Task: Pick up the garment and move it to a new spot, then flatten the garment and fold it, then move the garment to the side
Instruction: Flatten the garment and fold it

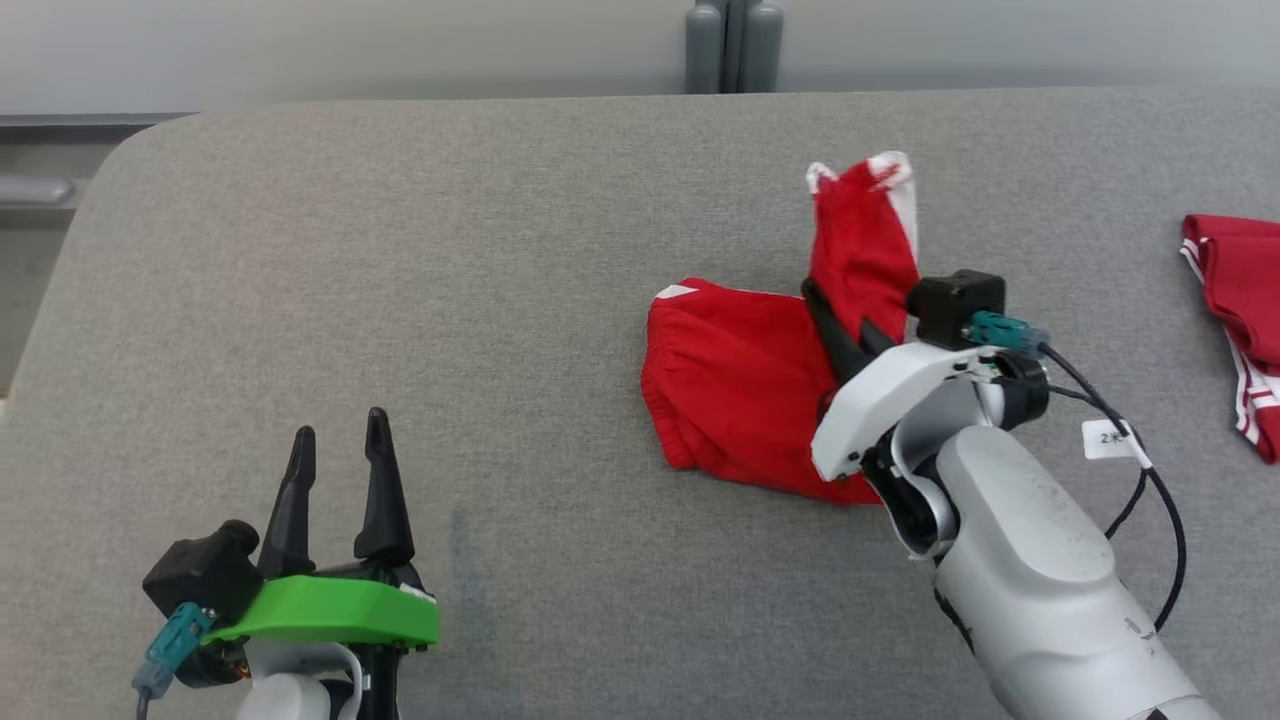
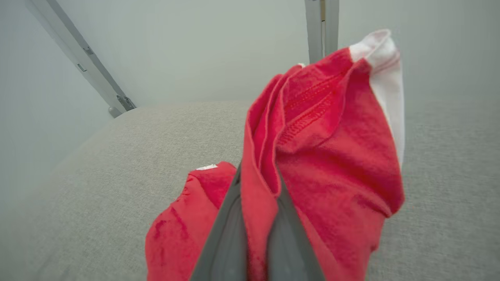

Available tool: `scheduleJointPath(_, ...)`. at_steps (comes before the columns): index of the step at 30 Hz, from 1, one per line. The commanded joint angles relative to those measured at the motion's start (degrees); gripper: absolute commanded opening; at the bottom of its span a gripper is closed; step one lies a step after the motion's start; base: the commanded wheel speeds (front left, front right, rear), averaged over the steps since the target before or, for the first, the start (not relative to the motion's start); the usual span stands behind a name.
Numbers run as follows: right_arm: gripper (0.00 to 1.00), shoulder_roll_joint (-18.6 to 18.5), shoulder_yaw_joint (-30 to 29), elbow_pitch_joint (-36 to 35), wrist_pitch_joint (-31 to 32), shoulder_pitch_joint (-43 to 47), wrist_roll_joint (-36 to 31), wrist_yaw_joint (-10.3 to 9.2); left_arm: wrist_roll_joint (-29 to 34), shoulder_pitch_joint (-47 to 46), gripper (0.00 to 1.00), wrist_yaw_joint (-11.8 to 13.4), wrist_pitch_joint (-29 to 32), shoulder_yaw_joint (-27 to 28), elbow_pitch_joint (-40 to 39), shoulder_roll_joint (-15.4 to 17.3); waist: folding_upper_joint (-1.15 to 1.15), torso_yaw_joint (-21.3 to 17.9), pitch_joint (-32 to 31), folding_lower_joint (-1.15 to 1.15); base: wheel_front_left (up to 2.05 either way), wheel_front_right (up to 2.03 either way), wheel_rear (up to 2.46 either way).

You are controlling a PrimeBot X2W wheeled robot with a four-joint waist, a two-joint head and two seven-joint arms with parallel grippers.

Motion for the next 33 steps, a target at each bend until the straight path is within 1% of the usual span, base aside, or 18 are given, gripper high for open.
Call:
scheduleJointPath(1, 0.00, -0.2, 1.7, 0.3, 0.5, -0.6, 1.1, -0.04, 0.7, -0.8, 1.00, -0.4, 0.0, 0.1, 0.3, -0.2, 0.00, 2.0, 0.5, 0.00, 0.00, 0.00, 0.00)
scheduleJointPath(6, 0.00, -0.1, 8.4, 2.6, 2.0, -0.8, 4.1, -0.03, 1.1, -0.8, 1.00, -1.1, 0.0, 0.8, 0.9, -1.1, 0.00, 4.0, 0.6, 0.00, 0.00, 0.00, 0.00)
scheduleJointPath(10, 0.00, -0.1, 10.8, 5.1, 0.9, -1.4, 5.2, -0.03, 1.5, -0.6, 1.00, -1.6, 0.0, 1.4, 1.4, -1.6, 0.00, 4.6, 0.4, 0.00, 0.00, 0.00, 0.00)
scheduleJointPath(11, 0.19, -0.1, 11.3, 5.5, 0.4, -1.6, 5.3, -0.03, 1.6, -0.5, 1.00, -1.7, 0.0, 1.5, 1.5, -1.7, 0.00, 4.7, 0.3, 0.00, 0.00, 0.00, 0.00)
scheduleJointPath(12, 0.50, -0.1, 12.1, 5.7, -0.1, -1.6, 5.8, -0.03, 1.8, -0.3, 1.00, -1.9, 0.0, 1.6, 1.5, -1.7, 0.00, 4.6, 0.2, 0.00, 0.00, 0.00, 0.00)
scheduleJointPath(13, 0.85, 0.0, 12.9, 5.8, -0.6, -1.6, 6.1, -0.02, 1.8, -0.2, 1.00, -1.9, 0.0, 1.8, 1.6, -1.8, 0.00, 4.6, 0.1, 0.00, 0.00, 0.00, 0.00)
scheduleJointPath(14, 1.00, -0.1, 13.5, 6.0, -1.3, -1.7, 6.5, -0.02, 1.8, 0.0, 1.00, -2.0, 0.0, 1.9, 1.7, -1.9, 0.00, 4.3, 0.0, 0.00, 0.00, 0.00, 0.00)
scheduleJointPath(20, 1.00, -0.1, 16.3, 4.0, -5.0, -2.1, 7.5, -0.02, 2.7, 0.9, 1.00, -2.5, 0.0, 1.5, 2.1, -2.3, 0.00, 2.6, -0.7, 0.00, 0.00, 0.00, 0.00)
scheduleJointPath(23, 1.00, -0.1, 15.3, 2.6, -6.7, -1.6, 6.5, -0.02, 2.9, 1.3, 1.00, -2.6, 0.0, 1.1, 2.0, -2.5, 0.00, 1.7, -0.9, 0.00, 0.00, 0.00, 0.00)
scheduleJointPath(25, 1.00, -0.1, 13.3, 2.0, -7.6, -0.9, 5.0, -0.02, 3.1, 1.6, 1.00, -2.7, 0.0, 0.7, 2.0, -2.6, 0.00, 1.2, -1.1, 0.00, 0.00, 0.00, 0.00)
scheduleJointPath(30, 1.00, -0.1, 5.3, 0.8, -8.8, 1.5, -1.0, -0.02, 3.5, 1.8, 1.00, -2.7, 0.0, -0.2, 2.1, -2.9, 0.00, 0.3, -1.1, 0.00, 0.00, 0.00, 0.00)
scheduleJointPath(33, 1.00, 0.0, 1.4, -0.3, -9.1, 2.9, -4.4, -0.02, 3.5, 1.8, 1.00, -2.8, 0.0, -0.5, 2.1, -3.0, 0.00, 0.0, -0.9, 0.00, 0.00, 0.00, 0.00)
